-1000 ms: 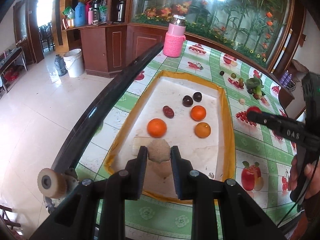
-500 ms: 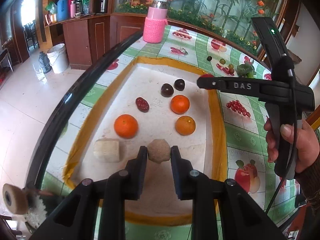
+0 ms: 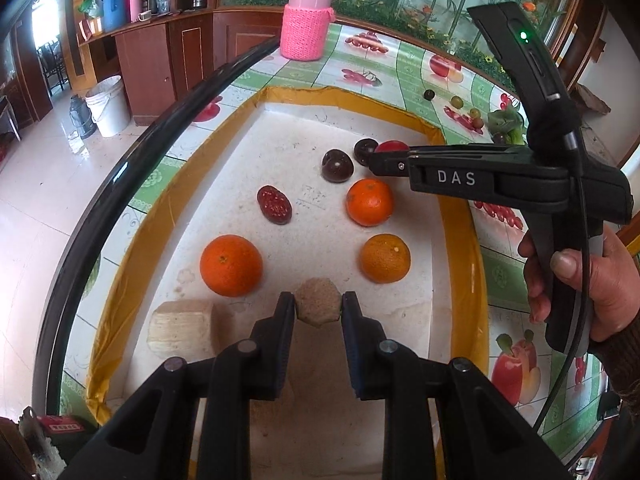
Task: Organize fruits
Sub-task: 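Carry the slice and tomato into the tray and open both grippers, then withdraw both grippers from the tray toward the beige pieces on the table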
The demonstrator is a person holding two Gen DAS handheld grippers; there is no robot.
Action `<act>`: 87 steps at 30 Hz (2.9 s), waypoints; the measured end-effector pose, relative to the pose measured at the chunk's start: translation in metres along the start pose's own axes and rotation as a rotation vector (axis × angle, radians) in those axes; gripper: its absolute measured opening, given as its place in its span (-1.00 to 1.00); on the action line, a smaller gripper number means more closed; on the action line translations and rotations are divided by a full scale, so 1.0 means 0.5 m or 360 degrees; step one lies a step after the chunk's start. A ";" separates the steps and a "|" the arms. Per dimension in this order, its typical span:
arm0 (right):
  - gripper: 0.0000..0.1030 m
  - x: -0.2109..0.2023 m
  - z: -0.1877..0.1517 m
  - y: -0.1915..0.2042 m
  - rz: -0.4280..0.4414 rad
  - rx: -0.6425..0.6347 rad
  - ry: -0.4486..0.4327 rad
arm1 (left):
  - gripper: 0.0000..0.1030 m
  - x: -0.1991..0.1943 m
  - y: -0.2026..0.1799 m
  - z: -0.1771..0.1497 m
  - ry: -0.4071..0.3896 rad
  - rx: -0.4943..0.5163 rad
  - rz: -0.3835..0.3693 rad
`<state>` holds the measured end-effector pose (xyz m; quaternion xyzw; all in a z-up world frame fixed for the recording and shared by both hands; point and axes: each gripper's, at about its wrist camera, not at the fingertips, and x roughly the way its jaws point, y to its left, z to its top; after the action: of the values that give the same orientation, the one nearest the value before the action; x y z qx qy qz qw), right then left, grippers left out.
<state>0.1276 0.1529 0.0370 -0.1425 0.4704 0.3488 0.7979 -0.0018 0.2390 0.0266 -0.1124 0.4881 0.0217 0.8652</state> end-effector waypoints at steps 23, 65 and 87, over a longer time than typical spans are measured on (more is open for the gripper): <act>-0.28 -0.031 -0.019 0.015 -0.0084 -0.0064 -0.0037 | 0.10 0.002 -0.009 -0.006 -0.0017 0.0021 0.0052; 0.11 -0.388 -0.453 -0.378 -0.0443 0.0982 -0.0250 | 0.82 -0.095 -0.273 -0.017 -0.0141 0.0416 0.0078; 0.26 -0.110 -0.129 -0.348 -0.0123 0.0645 -0.0207 | 0.82 -0.099 -0.251 0.051 -0.0133 0.0427 0.0160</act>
<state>0.1885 -0.0308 0.0326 0.0256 0.4727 0.2247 0.8517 0.0122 0.1256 0.1031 0.0298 0.4551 0.0042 0.8899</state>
